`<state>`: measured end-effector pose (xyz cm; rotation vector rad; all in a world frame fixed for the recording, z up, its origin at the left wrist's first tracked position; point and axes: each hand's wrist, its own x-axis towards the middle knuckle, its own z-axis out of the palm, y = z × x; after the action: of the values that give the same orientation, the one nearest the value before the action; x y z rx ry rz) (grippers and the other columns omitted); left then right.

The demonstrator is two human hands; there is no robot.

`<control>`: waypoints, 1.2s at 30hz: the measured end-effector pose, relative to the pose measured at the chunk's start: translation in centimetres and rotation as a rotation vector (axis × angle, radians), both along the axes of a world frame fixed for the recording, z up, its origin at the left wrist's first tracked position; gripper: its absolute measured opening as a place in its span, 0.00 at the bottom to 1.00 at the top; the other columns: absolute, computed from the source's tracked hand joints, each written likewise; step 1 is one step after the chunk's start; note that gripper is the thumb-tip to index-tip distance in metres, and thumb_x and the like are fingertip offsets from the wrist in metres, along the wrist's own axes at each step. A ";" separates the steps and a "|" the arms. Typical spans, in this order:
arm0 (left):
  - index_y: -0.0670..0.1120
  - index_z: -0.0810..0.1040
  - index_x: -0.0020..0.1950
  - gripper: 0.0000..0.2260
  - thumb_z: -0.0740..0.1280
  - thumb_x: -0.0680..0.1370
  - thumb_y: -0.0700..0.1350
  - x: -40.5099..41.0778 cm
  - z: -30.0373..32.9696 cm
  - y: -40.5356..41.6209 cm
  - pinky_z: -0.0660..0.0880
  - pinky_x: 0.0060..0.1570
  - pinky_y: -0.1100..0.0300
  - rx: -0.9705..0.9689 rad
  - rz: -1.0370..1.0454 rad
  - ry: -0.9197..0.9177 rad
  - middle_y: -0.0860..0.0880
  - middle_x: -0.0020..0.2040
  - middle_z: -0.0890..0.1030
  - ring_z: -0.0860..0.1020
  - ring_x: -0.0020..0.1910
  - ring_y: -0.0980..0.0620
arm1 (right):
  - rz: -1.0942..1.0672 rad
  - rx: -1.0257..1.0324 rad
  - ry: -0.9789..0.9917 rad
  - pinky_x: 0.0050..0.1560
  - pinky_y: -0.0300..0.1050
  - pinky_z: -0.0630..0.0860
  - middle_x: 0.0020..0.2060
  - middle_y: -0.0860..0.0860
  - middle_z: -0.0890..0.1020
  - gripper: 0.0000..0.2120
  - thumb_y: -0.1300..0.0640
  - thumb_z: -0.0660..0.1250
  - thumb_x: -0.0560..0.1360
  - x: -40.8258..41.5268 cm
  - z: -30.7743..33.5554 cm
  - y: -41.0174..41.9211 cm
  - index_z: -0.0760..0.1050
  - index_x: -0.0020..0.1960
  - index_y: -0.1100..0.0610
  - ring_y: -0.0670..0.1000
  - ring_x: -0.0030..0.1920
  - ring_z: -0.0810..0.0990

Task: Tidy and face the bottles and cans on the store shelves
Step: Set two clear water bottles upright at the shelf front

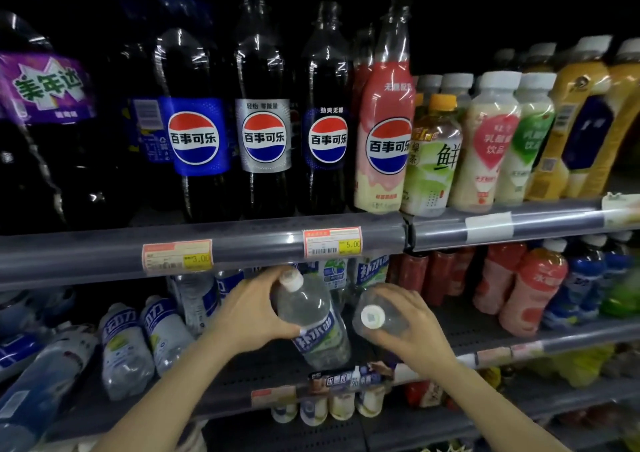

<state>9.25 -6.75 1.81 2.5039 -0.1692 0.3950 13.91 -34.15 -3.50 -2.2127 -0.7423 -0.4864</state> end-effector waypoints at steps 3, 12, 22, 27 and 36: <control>0.58 0.68 0.64 0.39 0.77 0.56 0.60 1.6 0.2 -1.1 0.71 0.51 0.60 -0.023 -0.047 0.015 0.61 0.58 0.73 0.72 0.55 0.58 | 0.053 0.250 0.183 0.53 0.29 0.70 0.53 0.36 0.80 0.19 0.44 0.75 0.65 1.0 1.9 0.0 0.75 0.54 0.38 0.38 0.55 0.76; 0.68 0.70 0.56 0.27 0.78 0.63 0.51 4.7 -1.9 -3.8 0.66 0.50 0.76 -0.333 -0.134 0.068 0.72 0.54 0.73 0.73 0.55 0.69 | 0.069 0.574 0.548 0.51 0.39 0.75 0.50 0.42 0.84 0.16 0.44 0.74 0.64 4.5 3.3 -1.2 0.79 0.52 0.42 0.43 0.52 0.81; 0.73 0.47 0.69 0.49 0.78 0.66 0.46 3.4 -6.0 -5.2 0.69 0.66 0.54 -0.446 -0.123 0.133 0.61 0.69 0.67 0.69 0.67 0.59 | 0.132 0.353 0.603 0.50 0.30 0.74 0.56 0.37 0.78 0.39 0.48 0.81 0.57 5.8 2.3 -1.0 0.63 0.60 0.36 0.34 0.56 0.76; 0.72 0.49 0.68 0.46 0.77 0.66 0.45 4.0 -6.5 -5.4 0.67 0.60 0.71 -0.468 -0.093 0.092 0.65 0.65 0.69 0.68 0.65 0.63 | 0.161 0.288 0.569 0.49 0.26 0.73 0.58 0.40 0.77 0.42 0.60 0.82 0.58 6.3 1.4 -1.5 0.62 0.61 0.37 0.35 0.55 0.77; 0.61 0.52 0.73 0.44 0.76 0.66 0.50 6.2 -6.6 -6.0 0.56 0.67 0.62 -0.434 -0.020 0.063 0.60 0.71 0.60 0.58 0.68 0.63 | 0.167 0.159 0.719 0.55 0.33 0.74 0.60 0.40 0.73 0.44 0.64 0.79 0.60 8.4 2.7 -3.4 0.59 0.67 0.46 0.36 0.57 0.74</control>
<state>15.44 -12.70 -4.81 2.0821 -0.0731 0.3056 22.33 -37.50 -0.81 -1.9496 -0.4654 0.3214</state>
